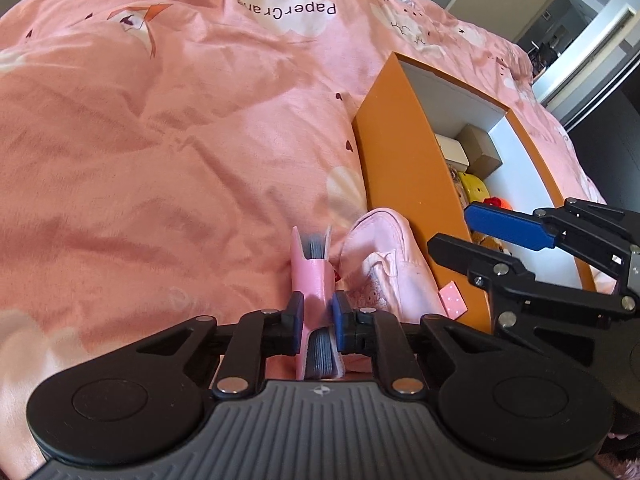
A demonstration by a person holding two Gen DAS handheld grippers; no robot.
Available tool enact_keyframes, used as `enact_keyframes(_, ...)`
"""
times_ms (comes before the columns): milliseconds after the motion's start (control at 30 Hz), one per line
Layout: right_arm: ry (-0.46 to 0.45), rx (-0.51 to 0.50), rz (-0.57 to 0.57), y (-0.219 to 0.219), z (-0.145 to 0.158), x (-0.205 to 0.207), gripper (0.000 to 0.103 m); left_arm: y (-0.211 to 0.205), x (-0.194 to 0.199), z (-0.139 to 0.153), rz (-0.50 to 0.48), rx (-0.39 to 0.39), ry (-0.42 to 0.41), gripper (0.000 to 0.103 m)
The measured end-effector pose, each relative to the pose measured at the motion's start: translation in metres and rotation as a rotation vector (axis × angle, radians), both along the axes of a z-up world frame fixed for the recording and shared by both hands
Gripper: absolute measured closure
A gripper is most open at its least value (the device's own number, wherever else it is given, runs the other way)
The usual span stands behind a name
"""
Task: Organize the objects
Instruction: 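Grasp the pink pencil case with the left gripper while the right gripper grasps the pink backpack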
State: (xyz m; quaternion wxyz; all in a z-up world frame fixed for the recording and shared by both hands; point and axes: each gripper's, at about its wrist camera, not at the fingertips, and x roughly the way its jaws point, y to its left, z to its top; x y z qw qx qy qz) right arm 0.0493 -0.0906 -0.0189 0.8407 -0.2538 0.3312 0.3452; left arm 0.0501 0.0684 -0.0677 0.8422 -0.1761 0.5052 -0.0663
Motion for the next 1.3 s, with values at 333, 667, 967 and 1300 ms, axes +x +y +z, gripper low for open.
enact_keyframes(333, -0.014, -0.147, 0.122, 0.026, -0.01, -0.005, 0.082, 0.009, 0.004, -0.006, 0.008, -0.04, 0.011, 0.086)
enact_keyframes(667, 0.045, -0.229, 0.117, 0.029, -0.016, -0.001, 0.081, -0.005, 0.018, -0.018, -0.054, -0.024, 0.039, 0.075)
enact_keyframes(967, 0.073, -0.298, 0.096, 0.045, -0.029, -0.008, 0.065, 0.007, 0.009, -0.021, -0.004, -0.03, 0.049, 0.079)
enact_keyframes(1300, -0.05, -0.414, 0.101, 0.061, -0.048, -0.015, 0.071, 0.01, 0.007, -0.021, 0.004, -0.039, 0.045, 0.079)
